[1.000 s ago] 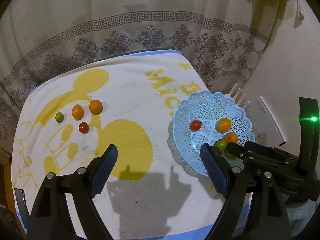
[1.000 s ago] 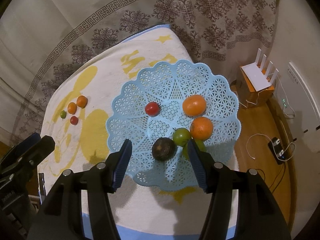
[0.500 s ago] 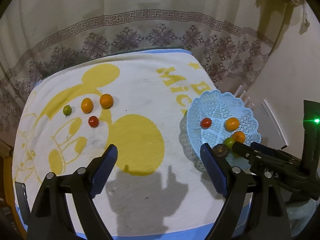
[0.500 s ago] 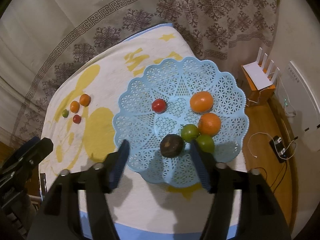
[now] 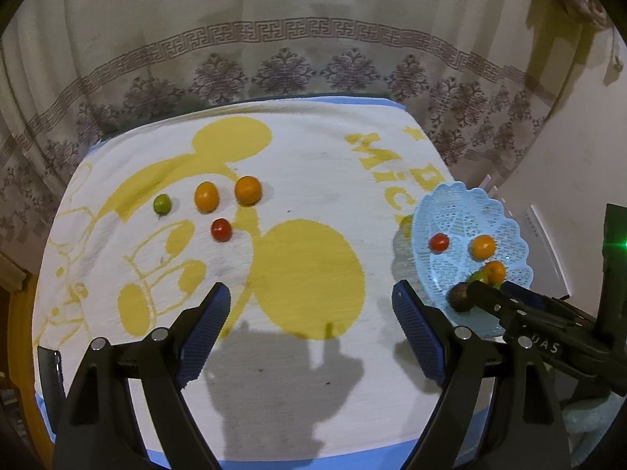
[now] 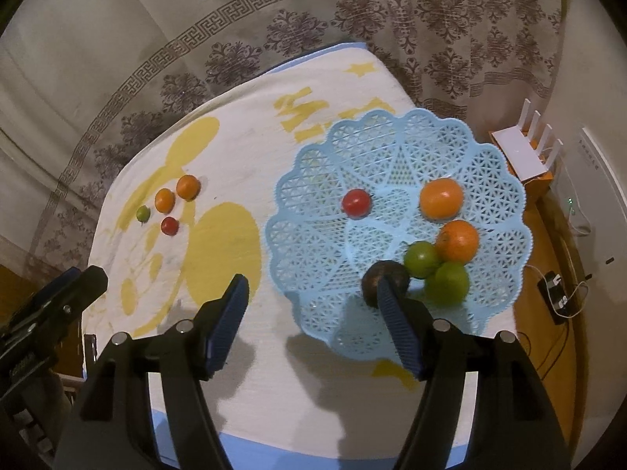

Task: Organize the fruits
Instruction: 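Withdraw both open tools from the basket back over the remaining fruit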

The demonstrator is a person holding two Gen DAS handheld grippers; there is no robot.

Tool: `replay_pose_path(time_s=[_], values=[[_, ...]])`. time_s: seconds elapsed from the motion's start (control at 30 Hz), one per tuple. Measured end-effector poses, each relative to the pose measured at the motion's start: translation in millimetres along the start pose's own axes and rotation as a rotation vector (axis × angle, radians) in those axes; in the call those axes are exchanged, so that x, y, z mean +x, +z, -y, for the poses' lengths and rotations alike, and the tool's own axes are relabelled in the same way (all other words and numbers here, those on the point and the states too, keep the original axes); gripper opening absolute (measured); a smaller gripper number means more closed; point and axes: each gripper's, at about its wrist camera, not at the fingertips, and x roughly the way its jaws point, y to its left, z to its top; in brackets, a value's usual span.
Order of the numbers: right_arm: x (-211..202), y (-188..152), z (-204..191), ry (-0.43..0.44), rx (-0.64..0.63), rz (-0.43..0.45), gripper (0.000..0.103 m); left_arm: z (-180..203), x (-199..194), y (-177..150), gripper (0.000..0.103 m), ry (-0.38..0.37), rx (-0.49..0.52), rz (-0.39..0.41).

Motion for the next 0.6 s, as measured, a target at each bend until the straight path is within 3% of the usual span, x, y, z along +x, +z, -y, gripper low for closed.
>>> replay_pose_path(time_s=[0.6], values=[[26.4,-3.8,-66.7,0.000,-0.046,-0.027,0.070,-88.8,4.8,-2.6,0.084,0.058,-0.086,-0.024]])
